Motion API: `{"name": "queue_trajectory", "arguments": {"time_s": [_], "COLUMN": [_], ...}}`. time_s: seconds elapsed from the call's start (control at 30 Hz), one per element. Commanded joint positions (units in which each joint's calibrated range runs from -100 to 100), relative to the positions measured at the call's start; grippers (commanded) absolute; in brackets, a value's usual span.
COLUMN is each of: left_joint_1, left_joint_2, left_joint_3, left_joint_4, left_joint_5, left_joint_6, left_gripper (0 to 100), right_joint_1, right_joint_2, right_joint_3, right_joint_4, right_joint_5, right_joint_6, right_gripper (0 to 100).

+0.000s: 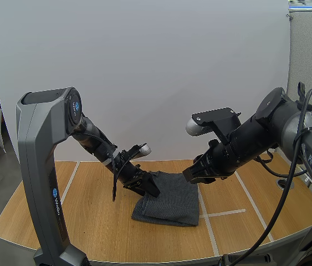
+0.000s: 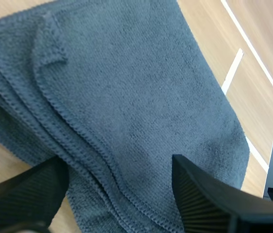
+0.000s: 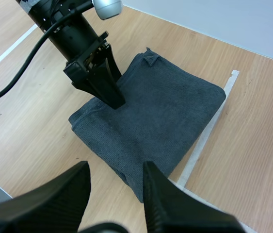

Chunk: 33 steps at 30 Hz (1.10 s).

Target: Fold the towel

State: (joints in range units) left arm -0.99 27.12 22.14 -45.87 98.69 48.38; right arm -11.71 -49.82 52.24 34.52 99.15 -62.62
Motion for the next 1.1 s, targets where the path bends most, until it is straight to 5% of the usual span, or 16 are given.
{"name": "queue_trajectory", "arguments": {"time_s": [0.0,0.8,1.07], "left_joint_1": [-0.29,-0.38,-1.77], "left_joint_2": [0.15,1.24,3.10], "left_joint_3": [0.16,0.92,1.03], "left_joint_4": [-2.18,-3.39,-3.43], "left_joint_5": [1.31,1.31,1.31], "left_joint_6": [0.20,0.61,0.98], "left_gripper": [95,90,90], "right_joint_1": [-0.22,-0.22,-0.22], "right_joint_2": [-0.75,-0.75,-0.75], "right_joint_3": [-0.24,-0.24,-0.24], "right_joint_4": [-0.47,-0.56,-0.56], "right_joint_5": [0.85,0.85,0.85], "right_joint_6": [0.05,0.04,0.04], "right_gripper": [58,58,58]}}
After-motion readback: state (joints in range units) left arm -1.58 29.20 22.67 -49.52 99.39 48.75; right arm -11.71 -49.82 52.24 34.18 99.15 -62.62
